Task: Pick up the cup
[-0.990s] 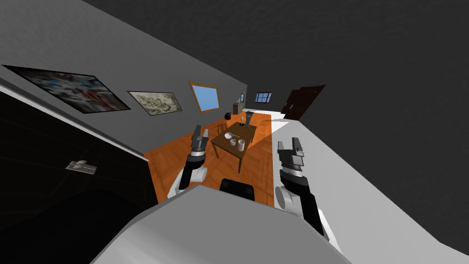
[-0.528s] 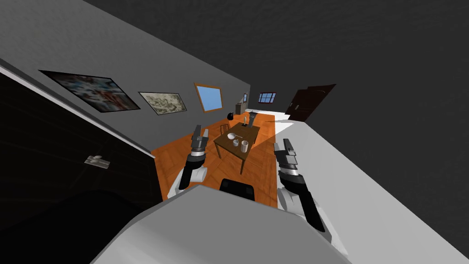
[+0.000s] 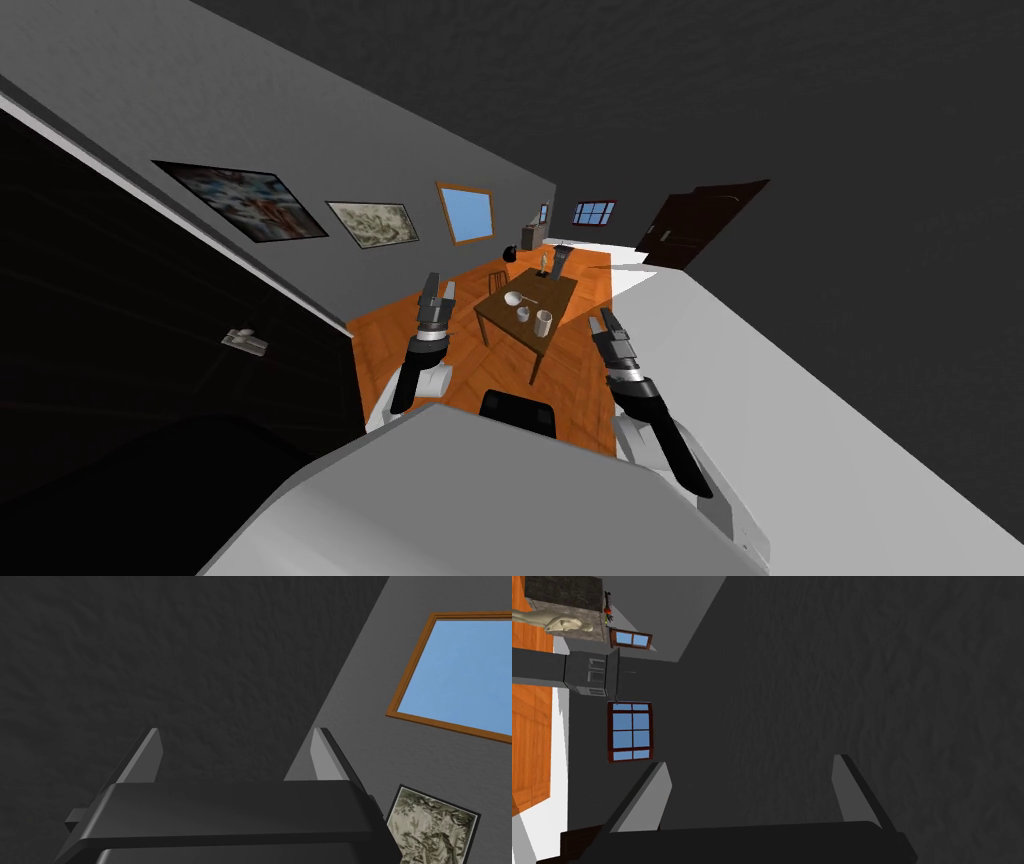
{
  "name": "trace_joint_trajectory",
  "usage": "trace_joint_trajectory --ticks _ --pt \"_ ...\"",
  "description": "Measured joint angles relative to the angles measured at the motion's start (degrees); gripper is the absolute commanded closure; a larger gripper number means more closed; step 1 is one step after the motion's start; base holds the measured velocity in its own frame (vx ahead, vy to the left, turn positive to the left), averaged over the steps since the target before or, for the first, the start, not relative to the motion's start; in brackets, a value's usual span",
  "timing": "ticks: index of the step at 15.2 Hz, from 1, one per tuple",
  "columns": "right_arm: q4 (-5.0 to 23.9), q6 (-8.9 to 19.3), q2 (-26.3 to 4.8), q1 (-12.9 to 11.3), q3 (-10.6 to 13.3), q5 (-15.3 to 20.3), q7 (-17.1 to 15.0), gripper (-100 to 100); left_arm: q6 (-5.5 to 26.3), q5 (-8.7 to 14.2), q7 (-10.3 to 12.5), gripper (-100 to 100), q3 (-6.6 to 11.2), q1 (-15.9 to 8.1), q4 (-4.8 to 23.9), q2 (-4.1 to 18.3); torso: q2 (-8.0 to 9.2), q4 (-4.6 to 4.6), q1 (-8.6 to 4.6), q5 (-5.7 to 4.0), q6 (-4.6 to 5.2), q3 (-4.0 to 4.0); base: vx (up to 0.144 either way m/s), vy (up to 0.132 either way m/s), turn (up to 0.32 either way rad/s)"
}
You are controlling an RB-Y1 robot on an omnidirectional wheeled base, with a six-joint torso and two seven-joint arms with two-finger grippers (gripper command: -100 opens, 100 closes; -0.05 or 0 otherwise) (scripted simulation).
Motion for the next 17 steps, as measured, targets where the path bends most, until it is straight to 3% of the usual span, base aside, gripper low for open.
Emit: trace_joint_trajectory --ticks 17 --pt "9.44 2.24 -20.14 -3.08 5.08 -1.03 1.93 -100 0.0 0.0 0.0 0 0.0 0.0 0.0 0.0 -0.1 -0.02 0.0 0.01 -0.01 -0.06 0.052 0.049 0.117"
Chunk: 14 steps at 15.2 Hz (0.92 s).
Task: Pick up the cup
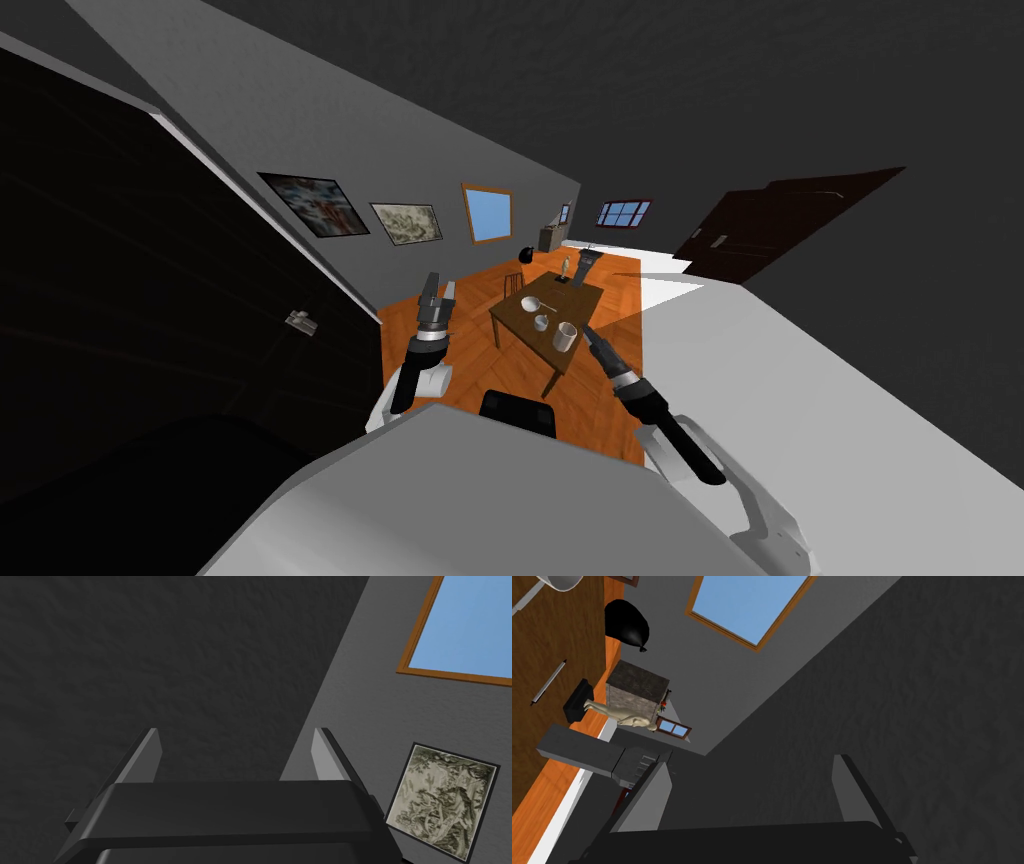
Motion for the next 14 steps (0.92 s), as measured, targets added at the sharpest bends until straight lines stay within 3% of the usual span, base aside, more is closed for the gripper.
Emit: trace_joint_trajectory --ticks 7,14 --pt "3.54 0.85 -7.71 -0.83 2.15 -0.57 0.44 -100 0.0 0.0 0.0 0 0.0 0.0 0.0 0.0 0.03 0.0 -0.05 -0.01 0.03 0.01 0.058 0.038 0.118" --pt "8.73 1.68 -16.56 -2.02 5.96 -1.0 1.18 -100 0.0 0.0 0.0 0 0.0 0.0 0.0 0.0 -0.02 -0.01 0.0 0.01 0.01 -0.02 0.067 0.044 0.126"
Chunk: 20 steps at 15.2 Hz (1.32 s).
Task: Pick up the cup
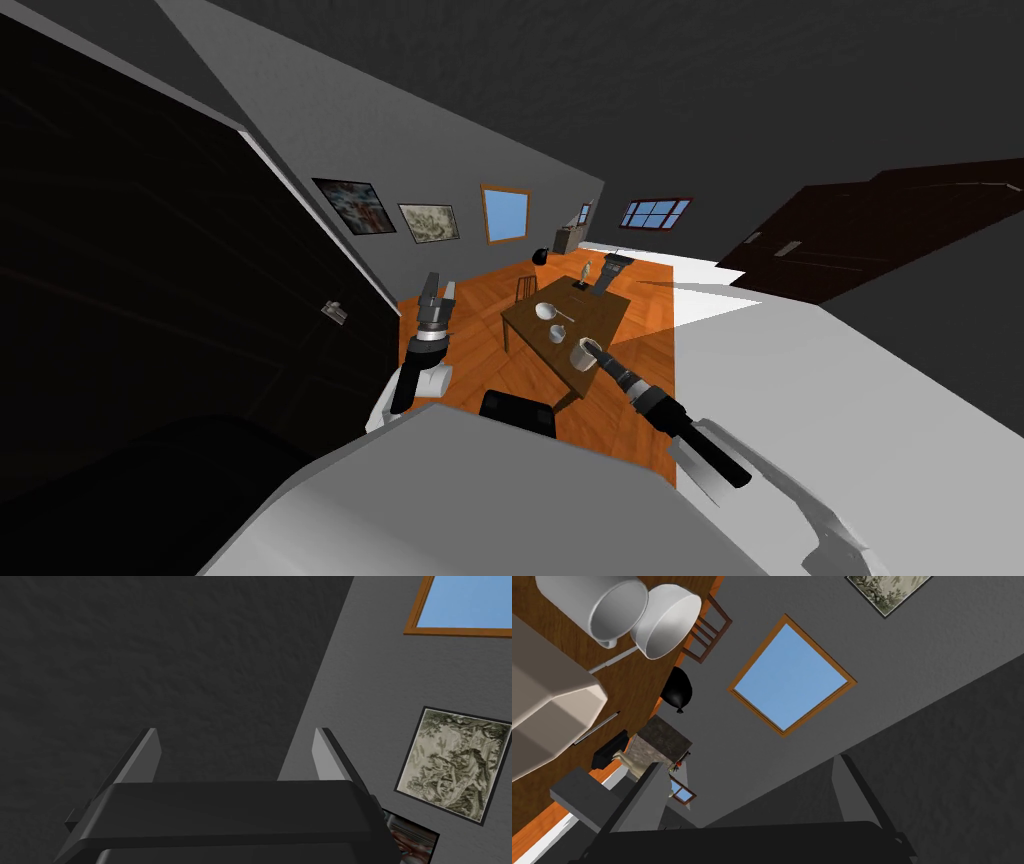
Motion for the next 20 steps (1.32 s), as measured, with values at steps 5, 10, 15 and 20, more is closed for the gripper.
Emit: trace_joint_trajectory --ticks 5,10,15,20 --pt "2.39 1.08 -6.24 0.05 2.52 -0.37 0.56 -100 0.0 0.0 0.0 0 0.0 0.0 0.0 0.0 -0.01 0.0 0.07 0.01 -0.01 -0.01 0.065 0.043 0.145" --pt "4.73 2.35 -12.35 0.02 5.43 -0.73 1.04 -100 0.0 0.0 0.0 0 0.0 0.0 0.0 0.0 0.0 0.0 0.13 0.03 -0.01 0.0 0.074 0.059 0.16" --pt "8.53 2.12 -18.15 0.44 8.65 -0.99 1.58 -100 0.0 0.0 0.0 0 0.0 0.0 0.0 0.0 0.06 0.01 0.1 0.02 0.0 0.03 0.065 0.052 0.137" --pt "11.14 3.46 -23.62 1.09 13.01 -1.23 2.25 -100 0.0 0.0 0.0 0 0.0 0.0 0.0 0.0 0.0 0.0 0.26 0.06 -0.01 0.0 0.077 0.074 0.154"
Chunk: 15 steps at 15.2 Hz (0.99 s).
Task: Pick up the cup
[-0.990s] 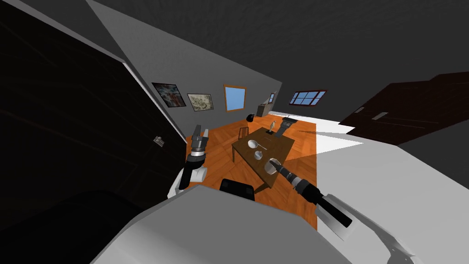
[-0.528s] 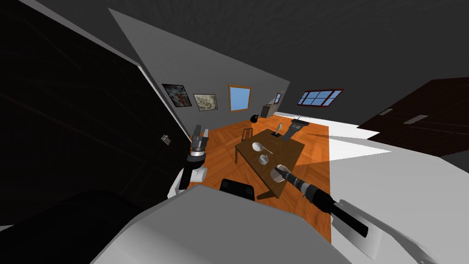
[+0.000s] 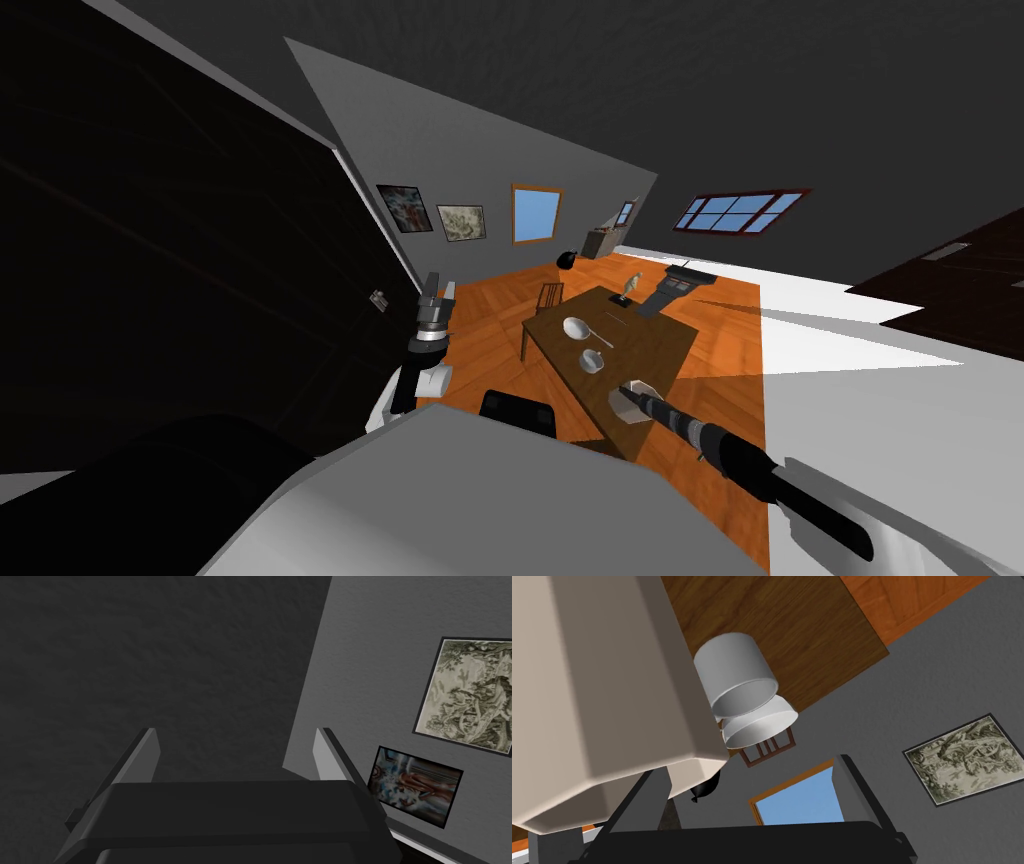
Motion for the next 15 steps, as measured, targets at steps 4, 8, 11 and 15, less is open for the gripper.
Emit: trace_joint_trajectory --ticks 4,8,11,15 --pt "2.98 0.15 -4.39 -0.64 4.49 -0.05 -0.25 -100 0.0 0.0 0.0 0 0.0 0.0 0.0 0.0 0.06 0.01 0.06 0.02 0.01 0.03 0.064 0.088 0.147" --pt "5.13 0.48 -8.69 0.74 8.07 -0.43 0.05 -100 0.0 0.0 0.0 0 0.0 0.0 0.0 0.0 0.08 0.02 0.16 0.04 0.02 0.05 0.068 0.104 0.166" --pt "5.68 0.83 -11.39 2.29 9.8 -0.97 0.54 -100 0.0 0.0 0.0 0 0.0 0.0 0.0 0.0 0.1 0.02 0.09 0.02 0.02 0.06 0.062 0.083 0.118" --pt "7.48 1.08 -12.96 3.0 12.57 -0.94 1.1 -100 0.0 0.0 0.0 0 0.0 0.0 0.0 0.0 0.2 0.05 0.04 0.0 0.03 0.12 0.045 0.071 0.091"
